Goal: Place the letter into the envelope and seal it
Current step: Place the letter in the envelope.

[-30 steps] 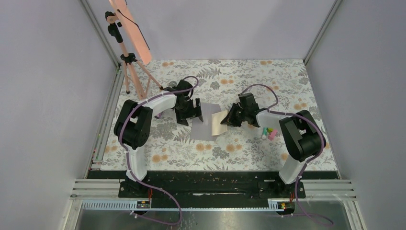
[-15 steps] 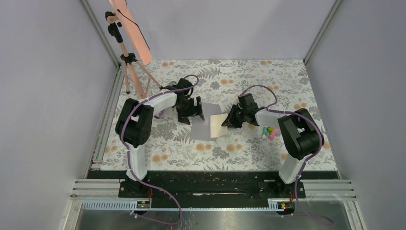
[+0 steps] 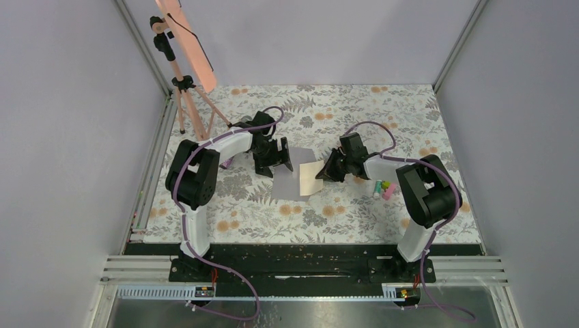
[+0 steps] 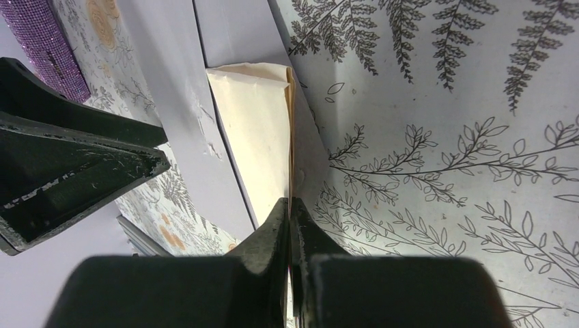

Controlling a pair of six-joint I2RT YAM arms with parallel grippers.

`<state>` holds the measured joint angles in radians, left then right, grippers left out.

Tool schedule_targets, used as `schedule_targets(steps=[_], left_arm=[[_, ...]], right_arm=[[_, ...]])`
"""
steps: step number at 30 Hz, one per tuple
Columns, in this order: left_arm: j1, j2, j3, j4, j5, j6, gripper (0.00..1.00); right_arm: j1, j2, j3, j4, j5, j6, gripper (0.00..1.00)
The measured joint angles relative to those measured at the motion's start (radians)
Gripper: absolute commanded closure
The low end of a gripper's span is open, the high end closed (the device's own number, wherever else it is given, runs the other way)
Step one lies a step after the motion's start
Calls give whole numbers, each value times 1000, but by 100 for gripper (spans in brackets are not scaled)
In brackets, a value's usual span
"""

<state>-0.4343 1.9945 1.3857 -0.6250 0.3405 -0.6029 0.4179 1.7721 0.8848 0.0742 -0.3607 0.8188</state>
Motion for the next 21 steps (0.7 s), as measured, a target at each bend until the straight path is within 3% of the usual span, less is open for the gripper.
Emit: schedule_targets(steps=[21], left_arm=[[2,6,2,6,31,0,18]], right_arm=[[8,58,0,165,-46,61,100]])
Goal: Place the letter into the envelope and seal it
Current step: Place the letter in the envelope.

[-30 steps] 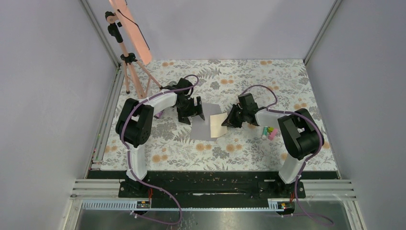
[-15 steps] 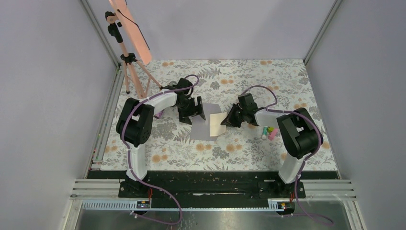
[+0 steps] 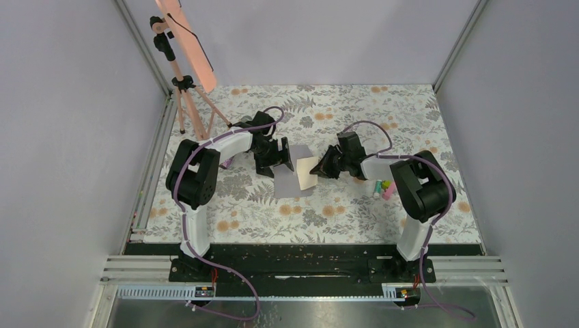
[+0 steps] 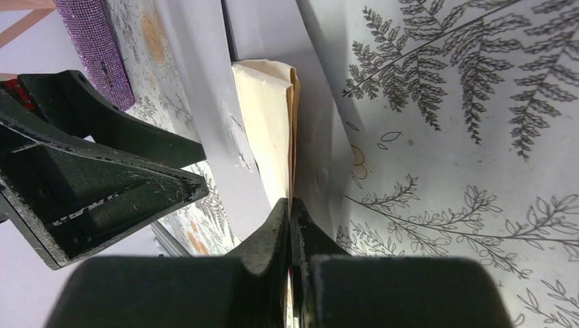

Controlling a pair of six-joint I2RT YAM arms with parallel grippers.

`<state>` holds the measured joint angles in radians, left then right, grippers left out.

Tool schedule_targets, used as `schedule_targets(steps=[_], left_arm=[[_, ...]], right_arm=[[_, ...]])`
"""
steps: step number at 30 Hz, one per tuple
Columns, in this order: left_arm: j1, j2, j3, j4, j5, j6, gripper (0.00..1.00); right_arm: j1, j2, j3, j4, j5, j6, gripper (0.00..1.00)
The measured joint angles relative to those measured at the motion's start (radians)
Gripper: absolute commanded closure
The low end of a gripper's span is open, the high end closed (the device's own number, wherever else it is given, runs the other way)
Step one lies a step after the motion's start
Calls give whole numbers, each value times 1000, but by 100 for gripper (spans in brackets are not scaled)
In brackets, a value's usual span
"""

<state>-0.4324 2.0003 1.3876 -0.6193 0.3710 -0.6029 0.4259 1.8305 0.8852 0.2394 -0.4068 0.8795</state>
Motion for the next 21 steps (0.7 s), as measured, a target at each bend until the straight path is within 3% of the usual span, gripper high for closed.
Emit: schedule_targets(steps=[21], left_arm=[[-6,29,20,31,79,-37,18]], right_arm=[[62,73,40,32,-58,26,100]])
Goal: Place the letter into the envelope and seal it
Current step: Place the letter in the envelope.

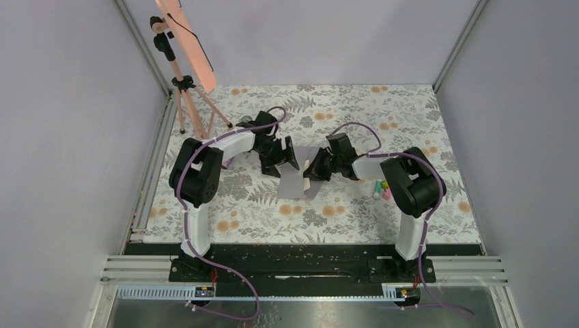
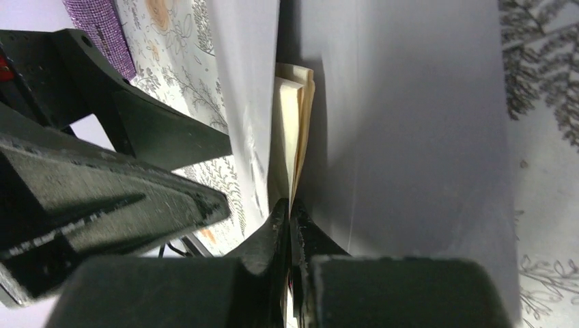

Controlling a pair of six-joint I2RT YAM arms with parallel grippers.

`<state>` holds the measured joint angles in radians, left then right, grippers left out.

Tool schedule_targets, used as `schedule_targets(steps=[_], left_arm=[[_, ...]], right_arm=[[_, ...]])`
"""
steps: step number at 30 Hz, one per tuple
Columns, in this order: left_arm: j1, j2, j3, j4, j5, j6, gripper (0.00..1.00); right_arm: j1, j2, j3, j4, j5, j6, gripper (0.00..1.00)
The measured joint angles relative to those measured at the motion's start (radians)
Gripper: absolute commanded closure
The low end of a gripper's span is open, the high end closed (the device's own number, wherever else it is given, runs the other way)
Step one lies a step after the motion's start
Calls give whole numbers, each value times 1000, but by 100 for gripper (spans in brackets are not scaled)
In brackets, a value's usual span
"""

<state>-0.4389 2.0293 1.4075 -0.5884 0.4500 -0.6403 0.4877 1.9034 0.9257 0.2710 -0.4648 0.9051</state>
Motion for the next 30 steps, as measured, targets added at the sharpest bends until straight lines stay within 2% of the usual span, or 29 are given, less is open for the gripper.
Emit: schedule_targets(steps=[7,9,13,15,18,24,30], left_arm=[[-28,5,0,18,20,-24,18],[-29,5,-1,18,19,-26,18],[-28,2,-10,28,21,-35,18],[-28,0,-16,34,22,-39,18],[-22,-6,-22,38,34,-40,18],[-28,-7,-26,42,31,-39,18],[-31,-7,-27,41,31,-39,19]], right_arm=[[2,25,24,-5,3,3,98],[2,25,24,-6,5,1,87],[2,23,24,-24,12,-11,53],[3,11,25,-29,10,-18,46],[2,-21,25,-74,34,-39,44],[4,-76,25,-169,108,-96,51],[4,-108,26,-238,154,-140,52]])
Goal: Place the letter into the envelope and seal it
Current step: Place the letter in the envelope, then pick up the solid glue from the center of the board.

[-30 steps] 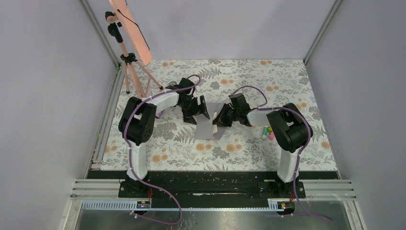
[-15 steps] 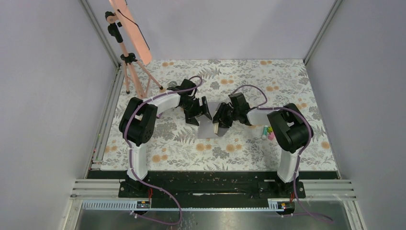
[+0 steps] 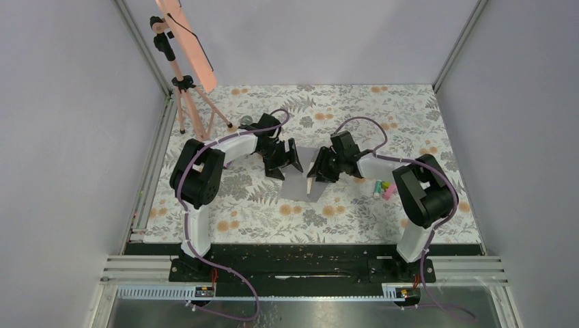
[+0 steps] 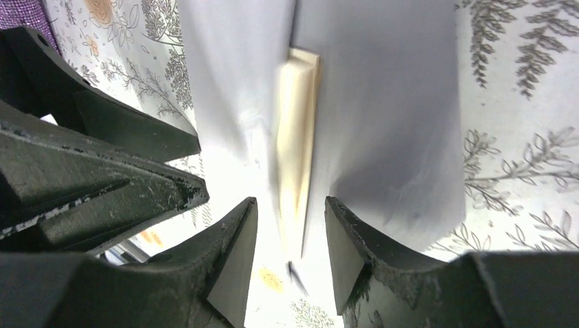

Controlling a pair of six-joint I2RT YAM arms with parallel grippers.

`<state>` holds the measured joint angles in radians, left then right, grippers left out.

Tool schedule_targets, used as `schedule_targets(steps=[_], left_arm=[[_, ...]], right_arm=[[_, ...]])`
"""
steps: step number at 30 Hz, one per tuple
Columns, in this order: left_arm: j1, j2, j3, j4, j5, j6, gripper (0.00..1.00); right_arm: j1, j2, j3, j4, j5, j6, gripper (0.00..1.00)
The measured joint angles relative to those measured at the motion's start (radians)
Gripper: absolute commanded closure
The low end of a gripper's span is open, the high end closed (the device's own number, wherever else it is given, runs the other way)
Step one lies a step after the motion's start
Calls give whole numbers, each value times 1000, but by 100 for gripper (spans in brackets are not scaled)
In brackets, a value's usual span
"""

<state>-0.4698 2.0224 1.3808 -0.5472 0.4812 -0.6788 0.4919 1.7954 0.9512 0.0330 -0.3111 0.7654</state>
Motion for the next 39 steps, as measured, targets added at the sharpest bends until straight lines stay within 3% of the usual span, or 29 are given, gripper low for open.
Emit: schedule_targets(steps=[5,12,22,32,39], left_arm=[[0,-2,0,-1,1,0,19],[-10,-30,1,-50,-2,2,22],[-30,-37,68,-64,-7,10,26],[-56,-37,79,-90,-10,29,26],[-68,-37,80,-99,-9,32,26]], right_arm=[[0,-70,0,-66,51,-38,50],[-43,-245,-43,-92,179,-63,30],[-105,-248,-95,-164,256,-65,29],[-238,-426,-122,-351,523,-150,30],[-303,-363,-121,-431,555,-195,31]])
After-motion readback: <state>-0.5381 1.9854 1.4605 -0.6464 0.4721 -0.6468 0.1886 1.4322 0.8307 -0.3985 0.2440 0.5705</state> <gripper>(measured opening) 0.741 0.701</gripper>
